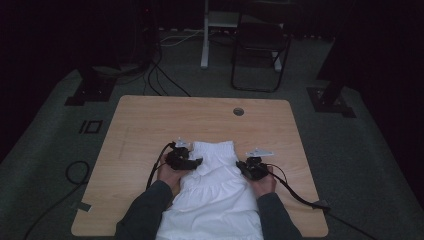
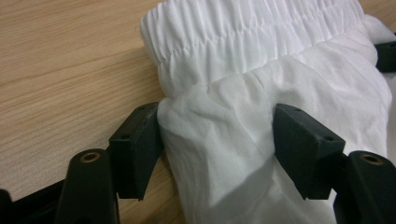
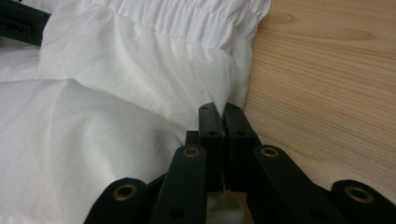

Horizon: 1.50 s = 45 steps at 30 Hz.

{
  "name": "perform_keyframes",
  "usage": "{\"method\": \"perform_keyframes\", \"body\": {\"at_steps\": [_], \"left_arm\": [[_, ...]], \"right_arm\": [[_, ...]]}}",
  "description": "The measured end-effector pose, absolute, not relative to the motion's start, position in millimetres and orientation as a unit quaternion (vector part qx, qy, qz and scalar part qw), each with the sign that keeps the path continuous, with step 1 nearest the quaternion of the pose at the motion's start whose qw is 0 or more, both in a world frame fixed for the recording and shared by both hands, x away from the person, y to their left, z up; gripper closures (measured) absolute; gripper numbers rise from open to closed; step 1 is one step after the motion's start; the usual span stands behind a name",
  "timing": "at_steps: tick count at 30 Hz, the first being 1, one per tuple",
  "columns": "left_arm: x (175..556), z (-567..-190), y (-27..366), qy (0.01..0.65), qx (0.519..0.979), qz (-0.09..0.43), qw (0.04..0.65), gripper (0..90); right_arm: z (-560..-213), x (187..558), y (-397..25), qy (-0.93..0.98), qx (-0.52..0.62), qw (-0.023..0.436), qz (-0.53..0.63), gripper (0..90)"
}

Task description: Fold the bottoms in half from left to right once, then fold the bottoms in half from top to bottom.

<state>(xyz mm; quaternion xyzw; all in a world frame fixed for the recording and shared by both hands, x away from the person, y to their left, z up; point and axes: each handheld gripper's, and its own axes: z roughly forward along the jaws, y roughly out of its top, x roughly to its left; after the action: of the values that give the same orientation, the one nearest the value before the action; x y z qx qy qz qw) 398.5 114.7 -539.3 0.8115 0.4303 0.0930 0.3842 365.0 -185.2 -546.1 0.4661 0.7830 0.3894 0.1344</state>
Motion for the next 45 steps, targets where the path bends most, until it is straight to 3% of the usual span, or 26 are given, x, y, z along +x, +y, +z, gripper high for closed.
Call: {"method": "perform_keyframes", "body": {"at_steps": [9,11,12,14,16,17,18,20,26,28,38,42,45], "left_arm": [[391.3,-540.1,111.9,0.405,0.828,0.128,0.366,41.3],[389.9,-540.5,110.3,0.402,0.829,0.136,0.363,41.5],[389.7,-540.7,110.6,0.402,0.829,0.136,0.364,41.6],[390.1,-540.8,111.4,0.400,0.829,0.136,0.365,42.0],[391.0,-540.4,112.5,0.402,0.829,0.133,0.366,43.9],[391.0,-540.4,112.5,0.402,0.829,0.133,0.366,44.4],[391.6,-540.2,112.8,0.404,0.828,0.130,0.366,44.9],[391.5,-540.3,112.6,0.406,0.826,0.130,0.368,45.3],[392.2,-540.3,113.7,0.409,0.824,0.125,0.371,47.2],[393.9,-540.2,115.8,0.414,0.820,0.115,0.378,53.0],[396.7,-539.2,112.0,0.421,0.819,0.116,0.372,61.5],[397.1,-539.2,111.4,0.418,0.821,0.119,0.371,62.6],[396.1,-539.1,109.3,0.415,0.823,0.125,0.367,62.6]], "right_arm": [[-542.5,370.2,-186.6,0.787,0.473,0.110,0.381,84.8],[-540.3,372.5,-187.1,0.793,0.470,0.102,0.374,79.9],[-537.7,373.4,-188.4,0.797,0.470,0.101,0.366,70.6],[-536.5,373.4,-189.6,0.798,0.467,0.104,0.367,66.2],[-527.5,373.4,-197.6,0.779,0.467,0.111,0.404,52.2],[-527.5,373.4,-197.6,0.779,0.467,0.111,0.404,52.2],[-521.0,376.6,-200.6,0.771,0.464,0.112,0.421,44.6],[-516.4,380.6,-199.1,0.775,0.458,0.115,0.419,40.3],[-516.3,388.4,-190.3,0.789,0.441,0.114,0.413,36.5],[-520.6,391.6,-184.4,0.799,0.428,0.112,0.408,31.5],[-535.8,406.8,-173.7,0.827,0.409,0.115,0.368,22.3],[-539.0,411.8,-165.7,0.838,0.398,0.134,0.349,22.6],[-541.1,415.6,-161.9,0.838,0.397,0.136,0.349,29.2]]}}
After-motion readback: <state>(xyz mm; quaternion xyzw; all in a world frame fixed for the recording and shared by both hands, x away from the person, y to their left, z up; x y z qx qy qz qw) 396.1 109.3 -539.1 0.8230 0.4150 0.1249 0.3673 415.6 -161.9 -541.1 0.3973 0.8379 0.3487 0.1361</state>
